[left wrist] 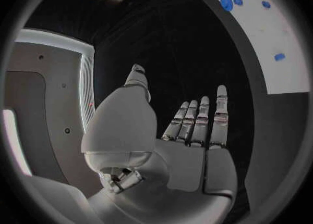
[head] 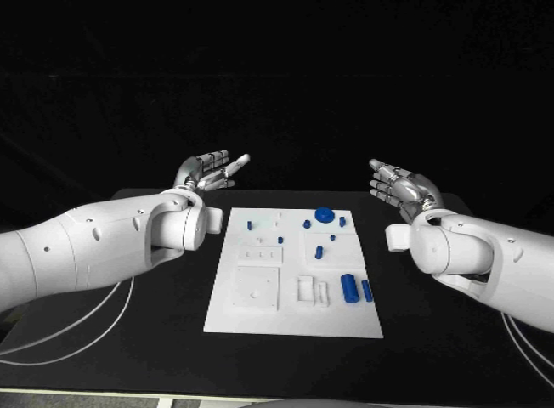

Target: Assemble the parts on the task board

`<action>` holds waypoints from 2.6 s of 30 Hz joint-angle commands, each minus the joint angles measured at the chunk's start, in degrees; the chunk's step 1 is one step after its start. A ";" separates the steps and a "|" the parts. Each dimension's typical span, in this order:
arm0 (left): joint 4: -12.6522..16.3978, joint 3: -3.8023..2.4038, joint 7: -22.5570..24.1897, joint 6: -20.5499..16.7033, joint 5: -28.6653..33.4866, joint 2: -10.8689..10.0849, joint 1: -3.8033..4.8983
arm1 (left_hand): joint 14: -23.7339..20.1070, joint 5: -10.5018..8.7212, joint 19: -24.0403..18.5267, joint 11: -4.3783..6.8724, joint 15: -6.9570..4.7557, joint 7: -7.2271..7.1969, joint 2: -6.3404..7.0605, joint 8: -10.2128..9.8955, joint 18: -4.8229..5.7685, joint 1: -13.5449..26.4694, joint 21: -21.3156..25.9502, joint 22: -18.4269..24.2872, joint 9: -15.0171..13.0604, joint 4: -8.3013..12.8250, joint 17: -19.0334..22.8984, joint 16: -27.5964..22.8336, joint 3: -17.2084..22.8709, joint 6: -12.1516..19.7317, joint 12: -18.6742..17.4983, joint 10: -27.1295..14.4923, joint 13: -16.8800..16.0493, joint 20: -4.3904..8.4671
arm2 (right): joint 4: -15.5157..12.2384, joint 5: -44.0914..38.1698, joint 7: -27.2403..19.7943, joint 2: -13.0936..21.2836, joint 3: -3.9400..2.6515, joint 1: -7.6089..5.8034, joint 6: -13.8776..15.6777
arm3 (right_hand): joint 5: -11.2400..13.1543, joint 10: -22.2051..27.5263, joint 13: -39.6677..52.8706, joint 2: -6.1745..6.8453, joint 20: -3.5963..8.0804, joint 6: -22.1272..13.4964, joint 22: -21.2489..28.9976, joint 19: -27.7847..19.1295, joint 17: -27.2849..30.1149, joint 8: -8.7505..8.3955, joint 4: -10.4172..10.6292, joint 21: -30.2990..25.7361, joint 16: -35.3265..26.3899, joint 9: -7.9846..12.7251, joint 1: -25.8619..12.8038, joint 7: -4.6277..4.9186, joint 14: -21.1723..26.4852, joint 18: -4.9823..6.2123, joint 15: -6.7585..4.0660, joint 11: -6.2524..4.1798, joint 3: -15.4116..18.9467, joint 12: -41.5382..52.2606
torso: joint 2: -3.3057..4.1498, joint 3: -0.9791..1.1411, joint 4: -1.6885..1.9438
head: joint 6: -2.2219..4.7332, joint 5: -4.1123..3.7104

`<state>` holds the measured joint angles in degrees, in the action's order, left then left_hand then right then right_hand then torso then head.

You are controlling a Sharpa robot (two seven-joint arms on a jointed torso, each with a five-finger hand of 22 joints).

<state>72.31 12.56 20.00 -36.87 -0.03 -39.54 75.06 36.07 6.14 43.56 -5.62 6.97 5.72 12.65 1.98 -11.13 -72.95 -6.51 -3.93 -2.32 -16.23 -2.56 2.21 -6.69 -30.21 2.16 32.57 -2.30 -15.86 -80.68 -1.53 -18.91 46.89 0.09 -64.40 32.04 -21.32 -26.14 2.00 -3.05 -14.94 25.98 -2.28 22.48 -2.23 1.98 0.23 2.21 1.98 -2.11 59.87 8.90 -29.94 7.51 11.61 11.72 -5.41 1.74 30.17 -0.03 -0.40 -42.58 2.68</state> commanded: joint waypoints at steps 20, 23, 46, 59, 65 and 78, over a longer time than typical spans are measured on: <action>-0.41 1.26 -5.46 8.11 -1.89 -0.68 1.84 | 23.82 10.67 8.66 -2.21 1.33 2.59 -13.10 1.60 1.70 -8.76 -5.52 -1.20 -1.05 14.84 -1.00 1.32 0.45 -21.70 1.10 25.54 -0.98 4.47 | 8.40 -27.77 8.10 -1.56 -0.11 -1.46 -11.07 | -0.12 -31.21 1.29 2.33 4.99 28.75 -1.47 24.17 -1.34 1.41 -13.71 3.89 1.48 -1.29 12.34 0.43 -30.68 -2.28 -2.38 -2.12 -3.23 1.53 | 0.01 -0.17 0.14 | 2.60 0.26; 0.32 1.26 -5.58 8.51 -3.12 -1.17 1.93 | 29.70 9.59 12.04 -1.80 0.17 2.66 -14.63 1.93 4.07 -10.76 -8.08 -2.14 -1.30 17.12 -1.55 2.27 2.07 -26.88 1.22 29.48 -0.97 8.03 | 9.94 -34.60 7.93 -2.58 -0.39 -1.62 -11.23 | -0.35 -34.46 1.35 2.28 6.66 32.73 -1.75 29.75 -1.58 1.57 -14.79 5.33 1.73 -1.46 11.86 0.01 -35.52 -2.32 -4.28 -3.25 -5.41 1.60 | 0.19 -0.28 0.24 | 3.18 0.19; 8.99 1.09 -3.84 13.97 -5.93 -5.69 4.34 | 38.71 8.68 9.22 0.88 -4.74 1.75 -13.07 1.68 8.33 -7.35 -26.13 -13.80 -1.35 22.29 -3.83 10.45 6.00 -30.02 1.21 38.39 -1.06 14.65 | 20.08 -79.19 13.79 -11.24 -2.03 -6.39 -21.36 | 1.12 -39.55 1.34 5.75 16.74 37.25 -17.38 59.25 -30.39 1.59 -16.40 32.11 46.49 -1.59 10.79 -2.16 -53.73 1.64 -12.34 -6.81 -10.25 1.56 | 4.72 -0.58 3.62 | 5.92 -2.46; 11.89 0.87 -3.48 16.17 -5.98 -6.34 5.27 | 37.44 8.76 9.87 0.88 -3.85 1.69 -13.25 1.78 8.26 -6.50 -22.44 -10.50 -1.40 22.85 -2.23 7.17 5.82 -30.08 1.22 38.83 -1.06 13.70 | 22.01 -91.69 18.36 -14.38 -2.08 -6.81 -25.19 | 3.41 -37.79 1.37 6.60 16.33 36.81 -21.52 59.07 -28.46 1.57 -16.07 34.07 50.07 -1.58 11.67 -2.50 -53.00 2.44 -11.94 -6.46 -7.78 1.57 | 6.53 -0.45 5.14 | 6.26 -3.80; 13.23 0.83 -3.51 16.14 -6.05 -6.65 5.77 | 37.97 8.81 10.26 0.93 -3.94 1.56 -13.33 1.74 8.36 -6.30 -22.13 -9.99 -1.38 23.29 -2.18 6.62 6.02 -30.57 1.19 38.92 -1.05 13.83 | 22.87 -94.22 19.13 -15.31 -2.08 -6.82 -25.73 | 3.38 -37.80 1.35 6.41 16.17 36.82 -23.16 59.28 -27.07 1.56 -16.19 33.29 51.36 -1.58 12.07 -2.52 -52.65 2.61 -11.85 -6.44 -6.90 1.54 | 7.34 -0.48 5.58 | 6.59 -4.50; 15.12 0.78 -3.56 15.93 -6.08 -7.24 6.80 | 38.11 8.83 10.48 0.45 -3.83 1.74 -13.22 1.71 8.30 -5.94 -21.93 -9.58 -1.37 23.50 -2.21 6.33 5.95 -30.25 1.17 37.43 -1.04 13.75 | 23.50 -96.24 19.42 -16.25 -2.06 -6.80 -26.00 | 3.27 -37.73 1.35 6.49 16.13 36.85 -27.21 60.04 -25.55 1.56 -16.20 31.64 52.45 -1.57 12.12 -2.56 -52.45 2.64 -11.78 -6.42 -7.41 1.55 | 8.51 -0.39 6.14 | 6.96 -5.00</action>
<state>87.12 13.41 15.67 -21.77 -5.82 -46.76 81.60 73.70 15.01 53.54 -5.18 3.08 7.55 -0.55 3.82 -3.02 -79.49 -28.67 -13.56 -3.68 6.81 -4.84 8.85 -0.73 -60.47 3.49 70.29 -3.27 -2.16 -57.21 -95.62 -0.01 30.79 -1.96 -71.19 7.11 -18.20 -64.19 3.32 3.56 1.23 62.98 -29.17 82.22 -27.85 3.27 -15.97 34.10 54.14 -3.66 71.42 6.66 -82.73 9.18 -0.16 5.22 -12.74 3.07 38.40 -0.41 5.63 -35.73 -2.31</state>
